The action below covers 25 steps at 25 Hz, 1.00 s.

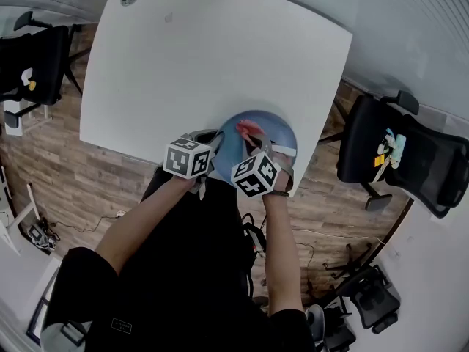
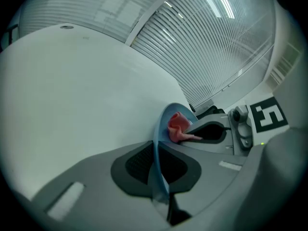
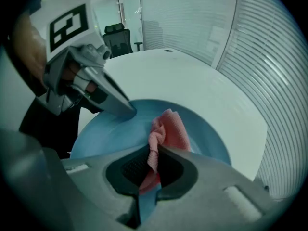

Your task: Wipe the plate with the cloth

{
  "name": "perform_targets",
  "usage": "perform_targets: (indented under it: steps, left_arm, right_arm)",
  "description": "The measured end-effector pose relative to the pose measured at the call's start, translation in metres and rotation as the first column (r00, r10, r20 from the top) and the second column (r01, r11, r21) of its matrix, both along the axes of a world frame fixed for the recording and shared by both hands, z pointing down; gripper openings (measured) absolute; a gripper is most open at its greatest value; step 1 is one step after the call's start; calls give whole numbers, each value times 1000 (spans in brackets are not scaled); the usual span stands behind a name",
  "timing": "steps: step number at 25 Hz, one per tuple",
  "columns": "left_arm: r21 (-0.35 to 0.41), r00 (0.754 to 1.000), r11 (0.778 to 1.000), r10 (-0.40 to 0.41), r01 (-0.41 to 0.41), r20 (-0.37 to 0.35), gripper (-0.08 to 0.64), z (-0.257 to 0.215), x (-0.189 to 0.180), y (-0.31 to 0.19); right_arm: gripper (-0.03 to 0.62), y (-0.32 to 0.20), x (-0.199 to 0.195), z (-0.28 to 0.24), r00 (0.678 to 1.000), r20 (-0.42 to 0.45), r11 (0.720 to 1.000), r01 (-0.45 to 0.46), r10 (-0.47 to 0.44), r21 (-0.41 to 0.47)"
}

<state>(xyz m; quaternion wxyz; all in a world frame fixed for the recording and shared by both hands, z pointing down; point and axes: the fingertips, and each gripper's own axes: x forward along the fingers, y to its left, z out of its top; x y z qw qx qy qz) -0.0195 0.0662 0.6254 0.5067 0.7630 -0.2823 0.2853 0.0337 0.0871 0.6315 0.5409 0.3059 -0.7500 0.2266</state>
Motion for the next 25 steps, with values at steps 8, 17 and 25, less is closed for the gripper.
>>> perform_targets:
  steps: [8,17,25]
  left_arm:
    - [0,1000,1000,-9,9,4,17,1,-1,0]
    - [4,1000,1000,-10,10,9,17,1,-2,-1]
    - [12,1000,1000,9,-9,6,15,1,-1,0]
  right_arm:
    - [24,66,-37,0,990,82,989,118,-111,-89]
    - [25,111,-59,-1,970,199,961,178,-136,-212]
    - [23,106,-40,-3,970,233,959,136,-77,-251]
